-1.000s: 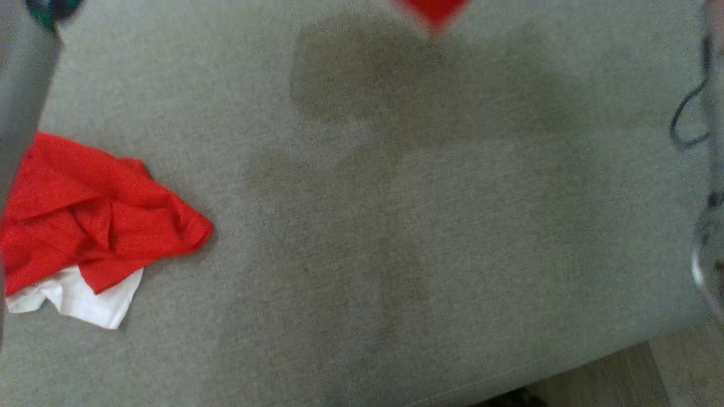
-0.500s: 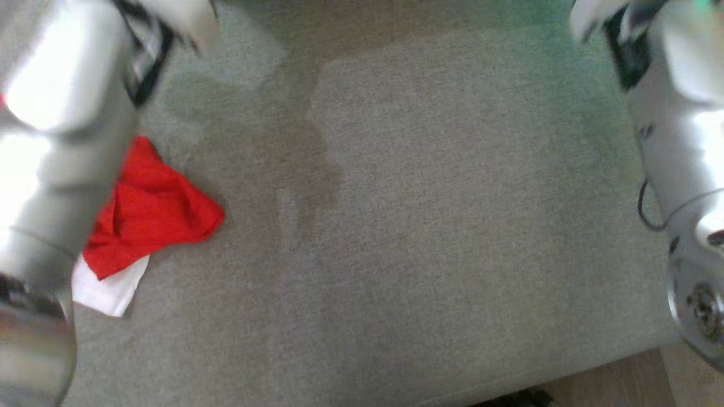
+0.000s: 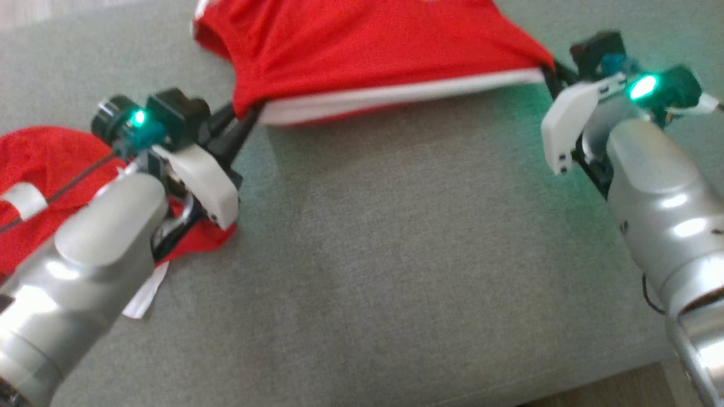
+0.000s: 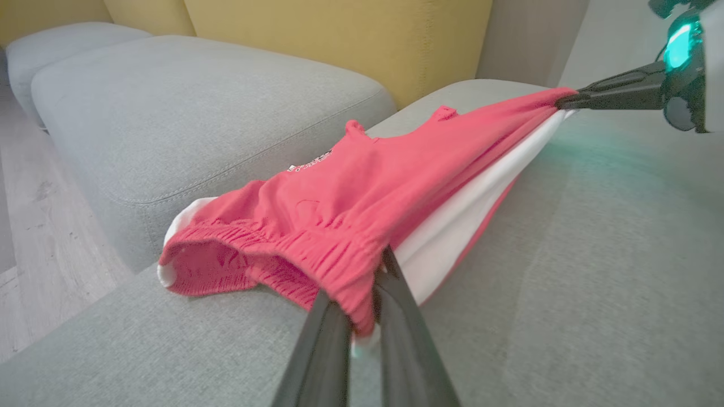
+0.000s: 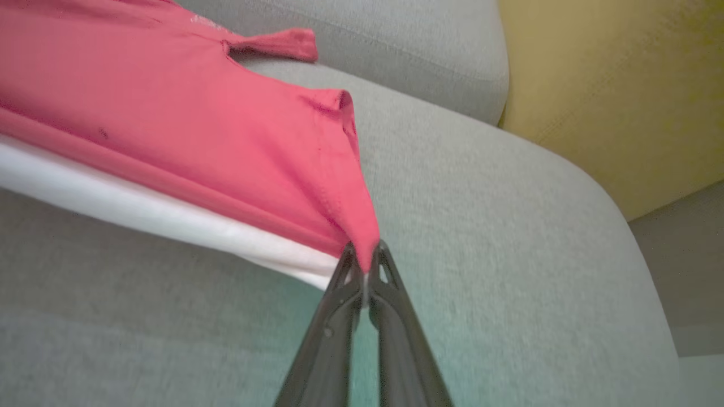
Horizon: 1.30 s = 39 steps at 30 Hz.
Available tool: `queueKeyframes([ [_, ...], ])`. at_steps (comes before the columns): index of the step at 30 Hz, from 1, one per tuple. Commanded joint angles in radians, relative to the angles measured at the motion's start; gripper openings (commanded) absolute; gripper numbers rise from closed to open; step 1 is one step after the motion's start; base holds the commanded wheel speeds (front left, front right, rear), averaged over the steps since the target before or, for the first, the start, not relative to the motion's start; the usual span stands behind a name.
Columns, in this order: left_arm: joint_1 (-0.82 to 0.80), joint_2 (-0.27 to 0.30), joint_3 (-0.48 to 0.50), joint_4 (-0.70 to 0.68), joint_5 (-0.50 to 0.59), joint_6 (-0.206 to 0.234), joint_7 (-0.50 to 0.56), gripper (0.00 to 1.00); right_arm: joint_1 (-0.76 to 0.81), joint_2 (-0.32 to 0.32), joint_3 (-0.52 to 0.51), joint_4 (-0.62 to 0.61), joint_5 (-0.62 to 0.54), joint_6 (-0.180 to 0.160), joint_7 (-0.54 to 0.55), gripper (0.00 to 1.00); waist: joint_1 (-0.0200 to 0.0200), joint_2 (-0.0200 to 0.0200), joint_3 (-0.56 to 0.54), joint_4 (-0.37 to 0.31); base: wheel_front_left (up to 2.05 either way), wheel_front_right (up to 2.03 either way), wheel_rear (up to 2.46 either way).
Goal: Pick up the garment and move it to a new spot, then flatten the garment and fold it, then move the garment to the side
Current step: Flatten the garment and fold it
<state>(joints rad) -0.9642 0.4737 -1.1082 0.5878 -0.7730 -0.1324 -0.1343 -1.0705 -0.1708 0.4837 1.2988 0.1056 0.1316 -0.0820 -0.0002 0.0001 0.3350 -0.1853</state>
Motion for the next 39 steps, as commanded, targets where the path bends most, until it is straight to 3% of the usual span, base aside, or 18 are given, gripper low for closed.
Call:
queueKeyframes([
  [1, -0.023, 0.053, 0.032, -0.024, -0.002, 0.004, -0.006, 0.00, 0.014, -0.023, 0.027, -0.018, 0.025, -0.001, 0.012, 0.00, 0.0002, -0.0001, -0.029, -0.004, 0.00, 0.00, 0.00],
  [6, 0.059, 0.074, 0.015, -0.095, -0.010, 0.039, -0.008, 0.00, 0.098, -0.083, 0.185, -0.099, 0.172, -0.001, 0.097, 0.00, 0.0002, -0.0001, -0.089, -0.023, 0.00, 0.00, 0.00],
  [12, 0.159, 0.091, 0.001, -0.211, -0.033, 0.098, -0.002, 0.00, 0.192, -0.224, 0.320, -0.286, 0.380, -0.001, 0.186, 0.00, 0.0002, -0.0001, -0.145, -0.040, 0.00, 0.00, 0.00],
  [17, 0.227, 0.093, -0.018, -0.304, -0.046, 0.143, 0.017, 0.00, 0.272, -0.343, 0.377, -0.418, 0.503, -0.001, 0.236, 0.00, 0.0002, -0.0001, -0.173, -0.045, 0.00, 0.00, 0.00],
  [23, 0.272, 0.090, -0.024, -0.400, -0.064, 0.188, 0.033, 0.00, 0.322, -0.442, 0.362, -0.526, 0.575, -0.001, 0.237, 0.00, 0.0002, -0.0001, -0.172, -0.036, 0.00, 0.00, 0.00],
  [31, 0.241, 0.075, 0.013, -0.428, -0.071, 0.233, 0.025, 0.00, 0.297, -0.438, 0.265, -0.581, 0.536, -0.001, 0.155, 0.00, 0.0002, -0.0001, -0.128, 0.007, 0.00, 0.00, 0.00],
  [39, 0.168, 0.041, 0.041, -0.396, -0.085, 0.227, 0.039, 0.00, 0.189, -0.385, 0.161, -0.554, 0.434, -0.001, 0.103, 0.00, 0.0002, -0.0001, -0.062, 0.079, 0.00, 0.00, 0.00],
])
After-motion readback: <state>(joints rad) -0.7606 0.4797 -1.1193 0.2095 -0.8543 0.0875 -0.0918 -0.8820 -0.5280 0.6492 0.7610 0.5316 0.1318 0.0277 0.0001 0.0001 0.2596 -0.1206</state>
